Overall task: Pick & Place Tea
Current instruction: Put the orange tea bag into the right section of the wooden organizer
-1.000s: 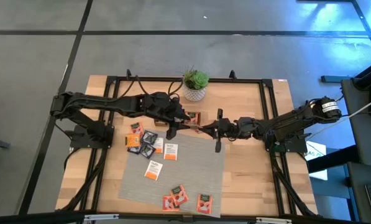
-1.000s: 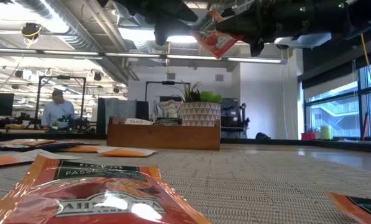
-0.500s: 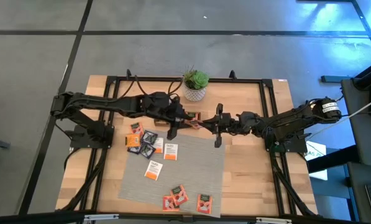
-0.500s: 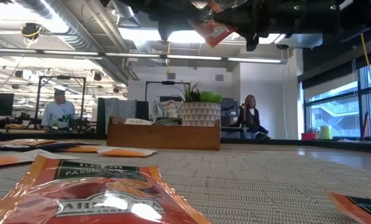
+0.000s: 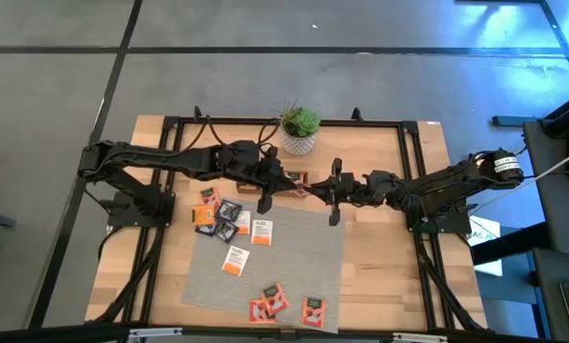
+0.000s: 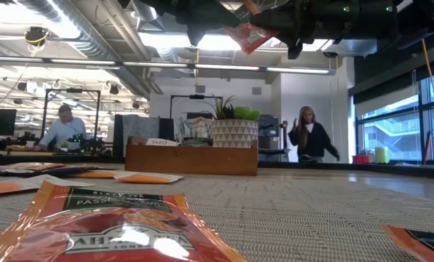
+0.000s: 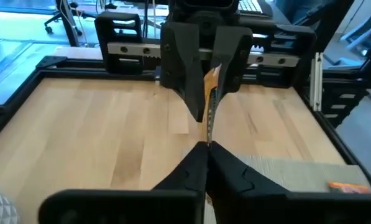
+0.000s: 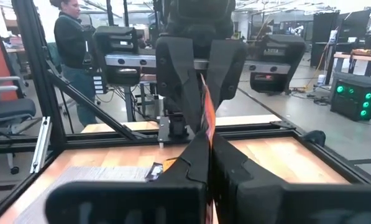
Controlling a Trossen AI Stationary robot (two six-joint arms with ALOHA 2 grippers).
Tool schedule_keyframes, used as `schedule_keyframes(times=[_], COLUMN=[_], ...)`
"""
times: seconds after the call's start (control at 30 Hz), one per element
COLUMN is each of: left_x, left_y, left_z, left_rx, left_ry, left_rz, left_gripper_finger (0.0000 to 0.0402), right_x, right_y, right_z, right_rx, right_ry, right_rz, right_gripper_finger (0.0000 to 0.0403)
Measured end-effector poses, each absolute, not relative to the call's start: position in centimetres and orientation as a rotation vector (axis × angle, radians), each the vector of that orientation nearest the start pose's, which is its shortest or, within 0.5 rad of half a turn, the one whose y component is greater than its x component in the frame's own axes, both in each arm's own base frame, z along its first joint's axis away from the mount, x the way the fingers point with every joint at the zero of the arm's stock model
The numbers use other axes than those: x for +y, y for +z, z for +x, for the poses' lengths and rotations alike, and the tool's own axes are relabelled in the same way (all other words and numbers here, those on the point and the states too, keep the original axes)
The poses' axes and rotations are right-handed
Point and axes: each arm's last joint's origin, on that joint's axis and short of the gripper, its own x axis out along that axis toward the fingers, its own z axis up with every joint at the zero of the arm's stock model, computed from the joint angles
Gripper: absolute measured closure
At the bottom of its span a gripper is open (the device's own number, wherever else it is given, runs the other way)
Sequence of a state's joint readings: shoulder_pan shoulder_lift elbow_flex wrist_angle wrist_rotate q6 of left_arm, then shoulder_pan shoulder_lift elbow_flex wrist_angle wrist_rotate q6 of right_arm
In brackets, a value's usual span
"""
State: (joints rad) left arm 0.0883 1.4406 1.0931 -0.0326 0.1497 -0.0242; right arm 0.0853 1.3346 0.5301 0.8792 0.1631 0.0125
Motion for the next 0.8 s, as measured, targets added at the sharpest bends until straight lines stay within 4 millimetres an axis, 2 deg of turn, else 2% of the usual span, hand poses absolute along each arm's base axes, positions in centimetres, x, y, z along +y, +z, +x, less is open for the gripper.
schedule_keyframes(times=[0.1,0.23,0.37,0.47,0.6,0.8], left_x=[2.5,3.1,4.5,5.9,7.7,10.7], left_y=[30.2,30.1,30.3,29.9,28.7,26.3], left_z=[32.5,32.4,32.1,32.3,34.1,37.2], left_rx=[0.378,0.392,0.502,0.604,0.713,0.924], left_ry=[-0.056,-0.041,-0.012,-0.019,-0.103,-0.101], left_rz=[-0.065,-0.052,-0.048,-0.056,-0.105,-0.111], left_gripper_finger=[0.0398,0.0399,0.0399,0.0399,0.0399,0.0399], right_x=[1.9,1.8,1.6,1.4,1.2,1.2], right_y=[23.2,23.3,23.0,22.7,22.5,21.9], right_z=[26.7,26.1,25.0,24.3,24.0,23.9], right_rx=[-0.069,-0.004,0.136,0.210,0.244,0.303], right_ry=[-0.064,-0.055,-0.104,-0.179,-0.242,-0.251], right_rz=[-0.006,0.021,0.032,0.049,0.076,0.098], right_gripper_finger=[0.0379,0.0329,0.0279,0.0259,0.0246,0.0245])
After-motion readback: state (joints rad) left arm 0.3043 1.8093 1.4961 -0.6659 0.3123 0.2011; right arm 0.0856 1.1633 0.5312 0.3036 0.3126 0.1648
